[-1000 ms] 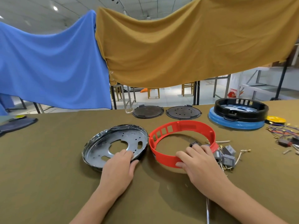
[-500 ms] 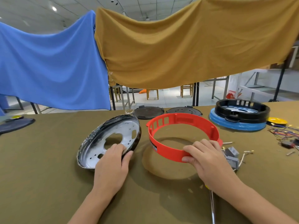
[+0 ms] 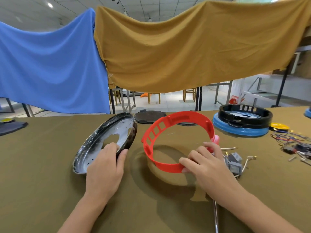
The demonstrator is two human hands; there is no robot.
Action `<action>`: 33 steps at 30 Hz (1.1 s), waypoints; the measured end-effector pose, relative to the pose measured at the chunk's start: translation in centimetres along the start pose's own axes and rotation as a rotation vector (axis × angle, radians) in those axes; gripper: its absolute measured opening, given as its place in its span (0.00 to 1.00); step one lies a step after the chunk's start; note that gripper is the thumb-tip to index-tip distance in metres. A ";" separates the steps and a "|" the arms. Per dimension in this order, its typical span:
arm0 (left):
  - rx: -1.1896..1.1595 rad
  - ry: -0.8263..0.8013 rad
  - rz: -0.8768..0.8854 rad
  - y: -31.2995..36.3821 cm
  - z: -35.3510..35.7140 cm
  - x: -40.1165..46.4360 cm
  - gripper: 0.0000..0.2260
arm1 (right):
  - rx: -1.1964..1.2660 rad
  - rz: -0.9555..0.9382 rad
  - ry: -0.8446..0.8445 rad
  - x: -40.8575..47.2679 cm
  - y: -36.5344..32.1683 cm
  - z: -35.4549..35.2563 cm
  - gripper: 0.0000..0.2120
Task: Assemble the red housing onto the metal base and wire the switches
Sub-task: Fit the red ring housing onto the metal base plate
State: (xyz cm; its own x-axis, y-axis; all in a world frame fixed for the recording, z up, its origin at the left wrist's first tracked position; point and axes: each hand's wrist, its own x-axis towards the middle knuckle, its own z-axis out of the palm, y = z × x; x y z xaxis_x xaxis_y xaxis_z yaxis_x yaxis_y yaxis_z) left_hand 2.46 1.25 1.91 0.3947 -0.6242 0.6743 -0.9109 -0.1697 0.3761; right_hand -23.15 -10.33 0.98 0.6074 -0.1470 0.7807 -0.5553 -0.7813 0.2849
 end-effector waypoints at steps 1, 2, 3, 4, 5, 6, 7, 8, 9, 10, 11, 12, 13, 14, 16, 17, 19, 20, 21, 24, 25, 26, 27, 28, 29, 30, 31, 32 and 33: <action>-0.014 0.013 0.000 -0.1 0.0 0.1 0.12 | -0.002 -0.006 0.012 0.0 -0.3 0.0 0.07; -0.031 0.029 0.004 -0.1 -0.1 0.1 0.12 | -0.002 -0.019 0.020 0.0 -0.6 0.1 0.06; -0.051 0.047 0.010 -0.2 -0.1 0.2 0.12 | 0.003 -0.034 0.018 0.0 -0.9 0.1 0.05; -0.071 0.066 0.018 -0.2 -0.1 0.2 0.12 | 0.017 -0.053 0.011 0.1 -1.1 0.2 0.06; -0.089 0.080 0.024 -0.2 -0.2 0.2 0.11 | 0.035 -0.063 -0.003 0.1 -1.4 0.2 0.08; -0.102 0.088 0.031 -0.1 -0.1 0.3 0.11 | 0.059 -0.072 -0.008 0.2 -1.5 0.4 0.10; -0.115 0.094 0.040 -0.1 -0.1 0.3 0.11 | 0.087 -0.074 -0.020 0.3 -1.7 0.4 0.13; -0.134 0.099 0.049 0.0 0.0 0.3 0.12 | 0.119 -0.080 -0.025 0.4 -1.8 0.4 0.15; -0.165 0.106 0.055 0.1 0.0 0.2 0.12 | 0.144 -0.082 -0.038 0.5 -2.0 0.4 0.15; -0.205 0.121 0.054 0.1 0.0 0.2 0.13 | 0.153 -0.089 -0.044 0.5 -2.0 0.5 0.15; -0.245 0.148 0.045 0.1 -0.1 0.3 0.13 | 0.155 -0.094 -0.067 0.5 -2.0 0.4 0.15; -0.281 0.187 0.027 0.0 -0.1 0.4 0.12 | 0.156 -0.103 -0.092 0.5 -2.1 0.2 0.14; -0.315 0.235 0.002 -0.1 -0.3 0.6 0.12 | 0.143 -0.111 -0.108 0.7 -2.2 0.0 0.11; -0.353 0.288 -0.034 -0.3 -0.5 0.8 0.13 | 0.128 -0.129 -0.110 0.6 -2.2 0.1 0.06; -0.434 0.406 -0.127 -0.8 -1.0 1.3 0.13 | 0.118 -0.083 -0.129 0.6 -2.0 -0.1 0.13; -0.486 0.468 -0.183 -1.1 -1.3 1.5 0.13 | 0.109 -0.060 -0.133 0.6 -1.9 -0.2 0.16; -0.679 0.595 -0.324 -1.7 -1.8 2.1 0.13 | 0.083 -0.046 -0.080 0.5 -1.6 -0.2 0.09; -0.830 0.656 -0.418 -2.1 -2.0 2.5 0.13 | 0.075 -0.036 -0.054 0.5 -1.5 -0.2 0.05; -0.999 0.701 -0.531 -2.5 -2.2 2.9 0.12 | 0.084 -0.014 -0.039 0.5 -1.5 -0.3 0.09; -1.398 0.630 -0.910 -3.5 -2.1 3.5 0.11 | 0.078 0.018 0.008 0.6 -1.2 -0.3 0.12; -1.433 0.574 -0.998 -3.7 -1.9 3.4 0.12 | 0.069 0.039 0.007 0.6 -1.2 -0.5 0.11; -1.442 0.519 -1.058 -3.7 -1.6 3.2 0.12 | 0.056 0.058 0.015 0.7 -1.2 -0.5 0.10; -1.441 0.463 -1.099 -3.7 -1.3 3.0 0.13 | 0.040 0.074 0.015 0.7 -1.0 -0.7 0.07; -1.441 0.405 -1.123 -3.5 -1.0 2.8 0.14 | 0.034 0.086 0.015 0.6 -0.9 -0.7 0.06; -1.446 0.351 -1.136 -3.4 -0.9 2.7 0.15 | 0.035 0.099 0.003 0.6 -0.7 -0.7 0.07; -1.452 0.301 -1.140 -3.3 -0.8 2.5 0.17 | 0.032 0.100 0.000 0.5 -0.6 -0.6 0.07; -1.448 0.252 -1.139 -3.2 -0.7 2.5 0.17 | 0.030 0.103 -0.001 0.5 -0.5 -0.6 0.07; -1.432 0.205 -1.139 -3.2 -0.5 2.4 0.17 | 0.029 0.102 0.004 0.5 -0.4 -0.6 0.07; -1.396 0.156 -1.140 -3.2 -0.3 2.4 0.17 | 0.030 0.105 0.004 0.4 -0.3 -0.5 0.08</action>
State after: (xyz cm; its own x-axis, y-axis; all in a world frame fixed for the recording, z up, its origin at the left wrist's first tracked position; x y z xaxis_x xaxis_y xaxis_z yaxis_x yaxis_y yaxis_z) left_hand 6.33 0.51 2.47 0.7678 -0.5887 -0.2530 0.5141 0.3303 0.7916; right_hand -23.01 -9.78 1.51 0.5446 -0.2271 0.8074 -0.5984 -0.7797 0.1844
